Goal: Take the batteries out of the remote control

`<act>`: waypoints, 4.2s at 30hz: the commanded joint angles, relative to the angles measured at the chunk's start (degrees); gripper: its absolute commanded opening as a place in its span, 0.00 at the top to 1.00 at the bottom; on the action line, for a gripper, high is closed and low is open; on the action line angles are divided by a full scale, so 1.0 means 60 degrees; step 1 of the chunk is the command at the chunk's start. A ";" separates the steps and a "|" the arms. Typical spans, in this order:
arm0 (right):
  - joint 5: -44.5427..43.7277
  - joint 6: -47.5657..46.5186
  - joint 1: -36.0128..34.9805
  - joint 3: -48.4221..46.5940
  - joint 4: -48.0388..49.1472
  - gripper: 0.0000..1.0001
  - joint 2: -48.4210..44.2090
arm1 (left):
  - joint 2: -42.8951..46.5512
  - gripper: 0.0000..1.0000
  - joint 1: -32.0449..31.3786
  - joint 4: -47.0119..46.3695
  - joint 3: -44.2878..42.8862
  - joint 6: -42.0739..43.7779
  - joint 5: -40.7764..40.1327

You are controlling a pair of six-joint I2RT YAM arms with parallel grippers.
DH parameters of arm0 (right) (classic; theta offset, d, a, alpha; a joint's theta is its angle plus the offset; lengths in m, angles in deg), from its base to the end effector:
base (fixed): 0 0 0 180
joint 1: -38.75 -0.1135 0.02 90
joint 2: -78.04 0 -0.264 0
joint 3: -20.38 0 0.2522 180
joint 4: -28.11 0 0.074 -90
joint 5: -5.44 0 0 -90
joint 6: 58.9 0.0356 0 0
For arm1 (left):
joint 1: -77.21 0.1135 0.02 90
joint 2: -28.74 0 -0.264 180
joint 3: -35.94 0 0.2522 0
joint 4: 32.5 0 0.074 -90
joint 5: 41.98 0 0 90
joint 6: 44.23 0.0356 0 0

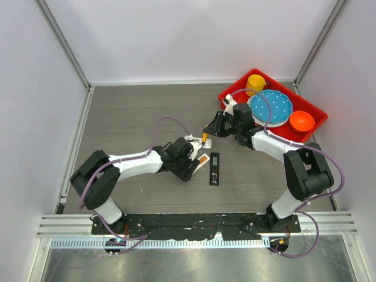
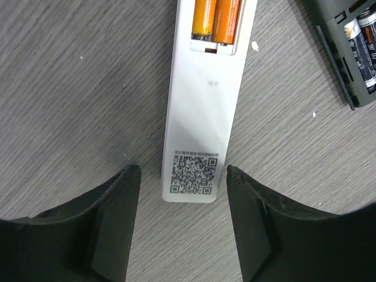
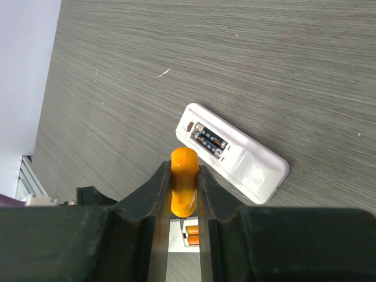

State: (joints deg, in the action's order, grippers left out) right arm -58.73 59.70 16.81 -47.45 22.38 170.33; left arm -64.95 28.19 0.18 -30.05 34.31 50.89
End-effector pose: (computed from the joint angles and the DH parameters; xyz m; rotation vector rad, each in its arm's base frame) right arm 0.3205 0.1458 0.2195 -0.1605 2.1946 0.9880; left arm 0.2049 -0.2385 0.1645 0.8826 2.5404 -0.4163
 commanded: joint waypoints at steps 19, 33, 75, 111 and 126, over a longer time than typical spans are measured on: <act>-0.1008 -0.0006 -0.0051 0.0895 0.1957 0.98 -0.1129 | 0.0776 0.18 0.0171 -0.3106 0.1555 0.0328 0.0019; -0.1682 -0.0592 -0.0182 0.1480 0.1678 0.99 -0.2008 | 0.0542 0.23 0.0244 -0.3475 0.1717 0.0519 0.1000; -0.2384 -0.0958 -0.0402 0.3092 0.3305 0.99 -0.1554 | 0.0322 0.64 -0.0444 -0.2977 0.1483 0.0446 -0.0801; -0.0232 0.1444 -0.0505 0.3327 0.3511 0.99 -0.2125 | 0.0073 1.00 -0.0430 -0.2889 0.1351 0.0373 -0.0889; -0.0144 0.1225 -0.0534 0.3107 0.3188 0.99 -0.1949 | 0.0014 1.00 -0.0444 -0.2889 0.1322 0.0343 -0.0933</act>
State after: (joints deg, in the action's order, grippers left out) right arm -60.85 67.24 13.77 -27.65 41.33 158.20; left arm -62.94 25.68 -17.22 -21.76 37.02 45.62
